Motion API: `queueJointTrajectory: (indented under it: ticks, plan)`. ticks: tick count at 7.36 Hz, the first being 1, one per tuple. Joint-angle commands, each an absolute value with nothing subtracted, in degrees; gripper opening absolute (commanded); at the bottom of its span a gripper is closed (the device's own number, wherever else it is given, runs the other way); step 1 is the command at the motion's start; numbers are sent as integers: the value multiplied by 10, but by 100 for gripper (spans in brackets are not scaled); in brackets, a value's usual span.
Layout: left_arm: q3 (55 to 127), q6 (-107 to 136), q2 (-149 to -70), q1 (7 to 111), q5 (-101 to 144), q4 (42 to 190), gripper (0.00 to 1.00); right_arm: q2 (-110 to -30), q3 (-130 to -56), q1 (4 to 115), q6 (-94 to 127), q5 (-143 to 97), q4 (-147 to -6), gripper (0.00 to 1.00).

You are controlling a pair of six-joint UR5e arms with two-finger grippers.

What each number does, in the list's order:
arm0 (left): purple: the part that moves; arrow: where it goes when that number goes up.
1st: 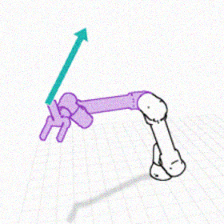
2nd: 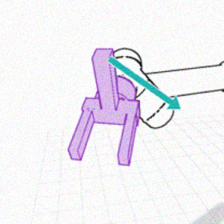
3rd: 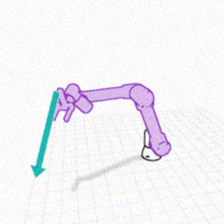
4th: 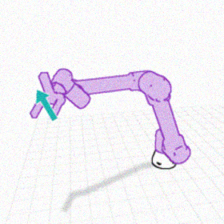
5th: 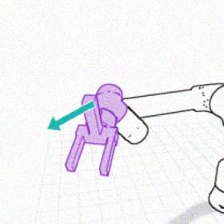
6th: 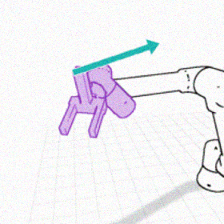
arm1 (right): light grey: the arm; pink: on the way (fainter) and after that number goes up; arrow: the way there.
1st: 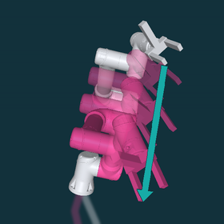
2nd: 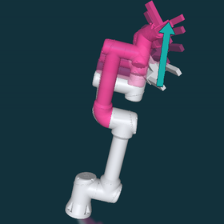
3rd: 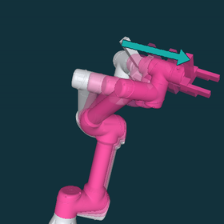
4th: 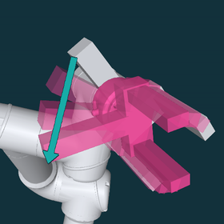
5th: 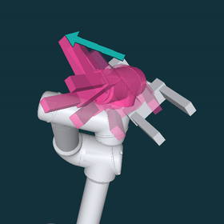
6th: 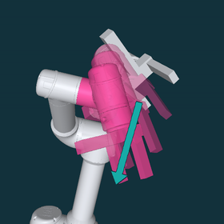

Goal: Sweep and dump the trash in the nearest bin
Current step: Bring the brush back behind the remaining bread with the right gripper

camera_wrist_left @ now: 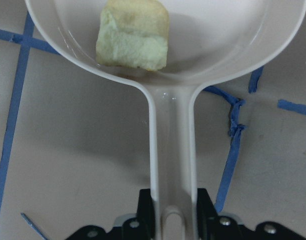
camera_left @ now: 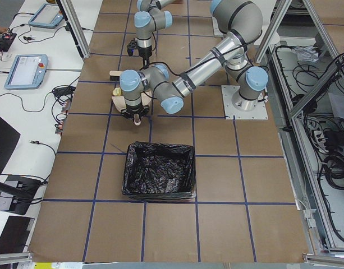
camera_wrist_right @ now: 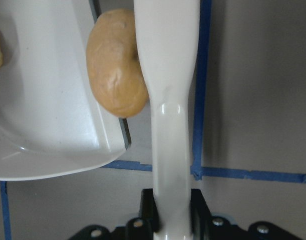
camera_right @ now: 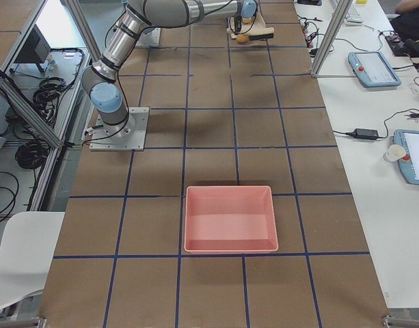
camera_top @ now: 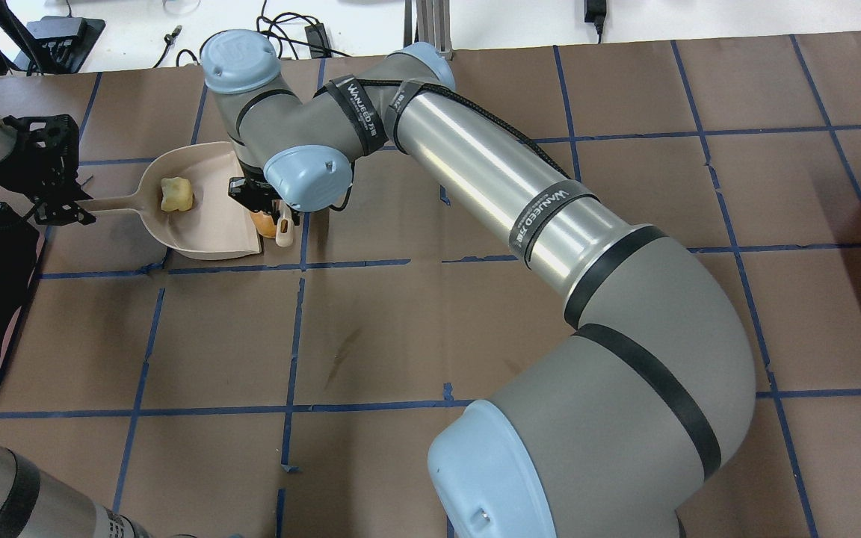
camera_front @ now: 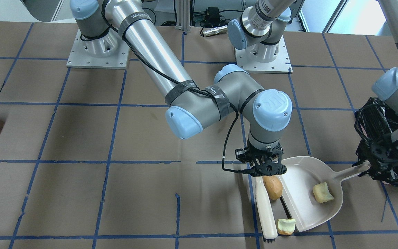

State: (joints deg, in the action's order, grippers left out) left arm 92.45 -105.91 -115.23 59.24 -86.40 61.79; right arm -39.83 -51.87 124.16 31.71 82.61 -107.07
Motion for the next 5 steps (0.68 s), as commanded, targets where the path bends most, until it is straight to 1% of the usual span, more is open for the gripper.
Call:
queueJointTrajectory:
  ticks: [1, 5]
  plan:
    - [925, -1059, -1153, 592, -865, 615, 1, -382, -519, 1234, 303, 827, -1094, 26]
    - [925, -1059, -1163, 592, -870, 609, 1, -359, -517, 1246, 322, 820, -1112, 26]
